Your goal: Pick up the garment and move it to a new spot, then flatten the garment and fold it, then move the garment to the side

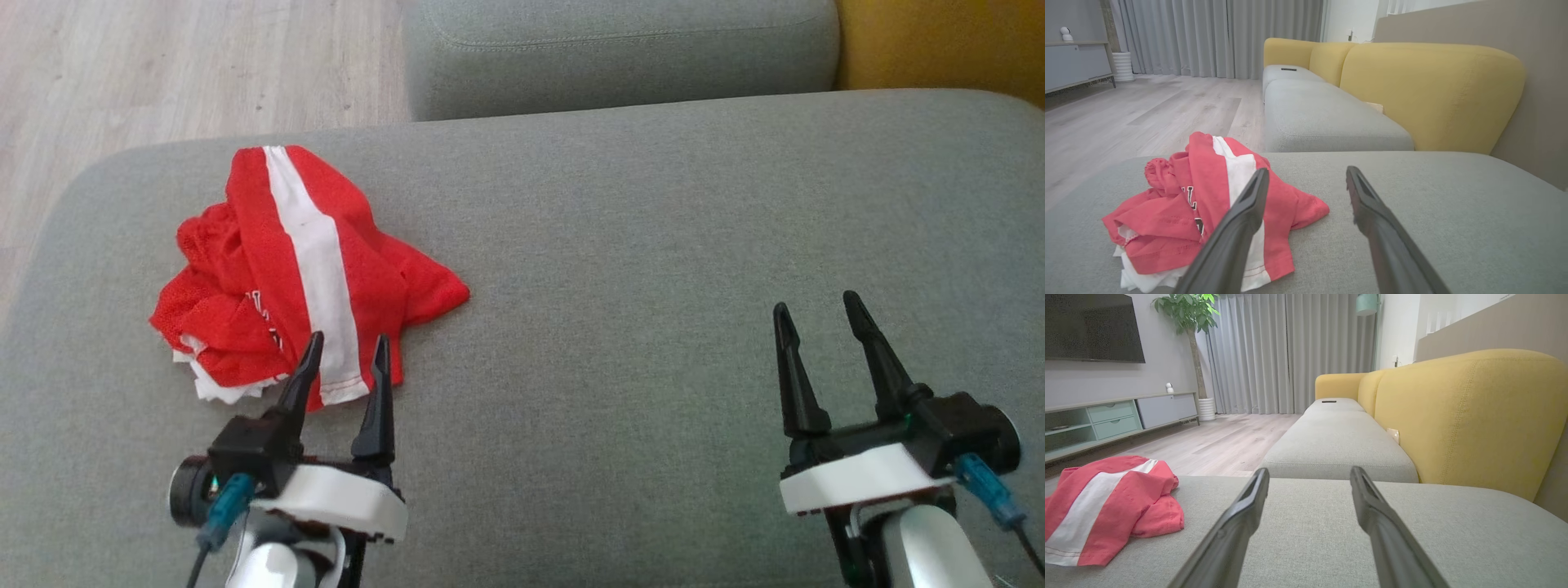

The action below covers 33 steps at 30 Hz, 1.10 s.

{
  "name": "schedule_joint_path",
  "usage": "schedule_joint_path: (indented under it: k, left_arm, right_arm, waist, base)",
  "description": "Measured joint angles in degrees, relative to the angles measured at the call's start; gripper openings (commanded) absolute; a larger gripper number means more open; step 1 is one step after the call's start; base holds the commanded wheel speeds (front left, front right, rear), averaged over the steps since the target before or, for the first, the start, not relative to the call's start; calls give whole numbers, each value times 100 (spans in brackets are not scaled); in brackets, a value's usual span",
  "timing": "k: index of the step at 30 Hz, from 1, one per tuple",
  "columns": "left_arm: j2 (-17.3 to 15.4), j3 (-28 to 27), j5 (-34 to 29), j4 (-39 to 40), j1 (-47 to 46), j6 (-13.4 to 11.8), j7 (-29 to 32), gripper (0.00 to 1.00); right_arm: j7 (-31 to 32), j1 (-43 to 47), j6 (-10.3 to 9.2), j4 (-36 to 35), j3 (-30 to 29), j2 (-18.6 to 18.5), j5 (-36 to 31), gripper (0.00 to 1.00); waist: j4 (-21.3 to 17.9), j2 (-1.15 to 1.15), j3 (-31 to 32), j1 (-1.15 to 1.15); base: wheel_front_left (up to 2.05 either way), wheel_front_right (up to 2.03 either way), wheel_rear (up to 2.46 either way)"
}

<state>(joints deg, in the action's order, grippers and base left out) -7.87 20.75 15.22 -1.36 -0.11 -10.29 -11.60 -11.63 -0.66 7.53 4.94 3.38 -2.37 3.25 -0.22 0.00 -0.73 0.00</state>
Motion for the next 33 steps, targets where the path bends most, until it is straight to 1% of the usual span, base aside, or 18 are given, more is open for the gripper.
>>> schedule_joint_path:
  k: [3,5,7,9,14,19,27,33]
  left_arm:
    - [111,-136,35,3,2,182,-62,100]
    - [134,-185,-4,19,4,208,-71,100]
    - [219,-349,-91,90,21,247,-119,100]
    - [315,-531,-102,172,57,345,-144,100]
    - [458,-865,-248,274,250,648,-220,100]
    - [469,-926,-472,236,284,871,-294,100]
    - [472,-848,-356,-130,373,887,-294,100]
    - [474,-844,-339,-193,373,886,-294,100]
  right_arm:
    - [-53,1,0,-8,2,0,-20,100]
    - [-56,1,0,-8,1,0,-8,100]
    - [-100,1,0,-8,0,0,69,100]
    - [-126,3,0,-7,0,0,148,100]
    - [-212,9,0,135,20,-1,569,100]
    - [-259,16,0,413,93,-1,973,100]
    - [-259,19,0,684,163,-3,1451,100]
    - [-259,19,0,697,169,-3,1525,100]
  waist:
    - [14,0,5,0]
    - [20,0,7,0]
    - [28,0,12,0]
    - [34,0,19,0]
    - [35,0,41,0]
    - [19,0,65,0]
    - [-14,0,85,0]
    - [-12,0,102,0]
  base:
    - [0,0,0]
    - [0,0,0]
    - [0,0,0]
    - [0,0,0]
    - [0,0,0]
    - [0,0,0]
    - [0,0,0]
    - [0,0,0]
